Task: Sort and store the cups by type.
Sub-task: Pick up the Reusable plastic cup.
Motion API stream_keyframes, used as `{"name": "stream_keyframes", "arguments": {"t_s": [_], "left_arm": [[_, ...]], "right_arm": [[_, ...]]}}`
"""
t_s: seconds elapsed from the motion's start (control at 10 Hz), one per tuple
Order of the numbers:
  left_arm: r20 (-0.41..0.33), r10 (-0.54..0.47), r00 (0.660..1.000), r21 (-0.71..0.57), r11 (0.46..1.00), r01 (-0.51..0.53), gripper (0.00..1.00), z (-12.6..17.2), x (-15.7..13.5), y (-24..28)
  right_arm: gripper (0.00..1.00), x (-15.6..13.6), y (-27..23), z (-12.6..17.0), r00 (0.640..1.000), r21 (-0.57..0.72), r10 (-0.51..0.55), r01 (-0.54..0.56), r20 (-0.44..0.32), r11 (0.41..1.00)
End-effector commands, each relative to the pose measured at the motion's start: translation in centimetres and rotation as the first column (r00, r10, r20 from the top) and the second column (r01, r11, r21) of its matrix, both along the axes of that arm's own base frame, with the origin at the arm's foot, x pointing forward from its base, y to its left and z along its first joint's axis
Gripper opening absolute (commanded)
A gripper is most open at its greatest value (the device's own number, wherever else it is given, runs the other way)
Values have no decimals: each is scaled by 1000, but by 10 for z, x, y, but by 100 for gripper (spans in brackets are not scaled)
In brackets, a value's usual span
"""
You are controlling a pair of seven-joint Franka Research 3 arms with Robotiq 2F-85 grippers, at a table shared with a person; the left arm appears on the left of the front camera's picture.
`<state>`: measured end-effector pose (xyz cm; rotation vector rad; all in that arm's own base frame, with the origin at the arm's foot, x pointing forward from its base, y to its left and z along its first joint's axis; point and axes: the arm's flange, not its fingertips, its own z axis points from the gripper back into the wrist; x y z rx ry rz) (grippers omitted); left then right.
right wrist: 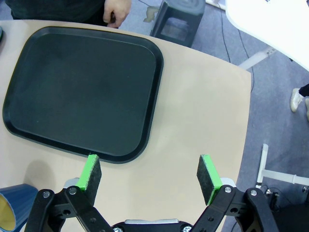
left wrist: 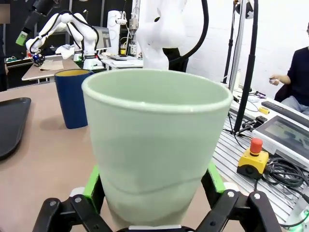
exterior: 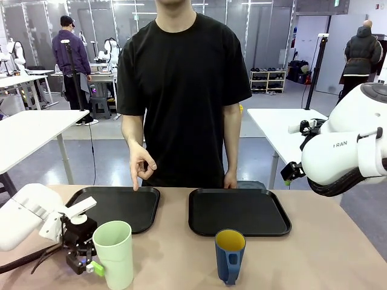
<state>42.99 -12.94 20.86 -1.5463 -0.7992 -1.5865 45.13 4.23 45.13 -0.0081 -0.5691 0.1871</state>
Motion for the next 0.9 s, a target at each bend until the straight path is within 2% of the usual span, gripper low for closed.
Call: {"name": "stream_keyframes", "arguments": {"t_s": [0.0,0.7,0.8], "left_arm": [[25,-49,999,-20,999,49,100,-23,-8,1],[6,-107,994,-34,994,107,100,-31,-11,-16],[14,-104,994,-42,994,104,89,-32,-11,-15]], "right_arm": [[100,0,0,0,1000,-5,-2,2,2,1000],[100,0,0,0,1000,-5,-2,2,2,1000],[100,0,0,0,1000,-5,-2,2,2,1000]]}}
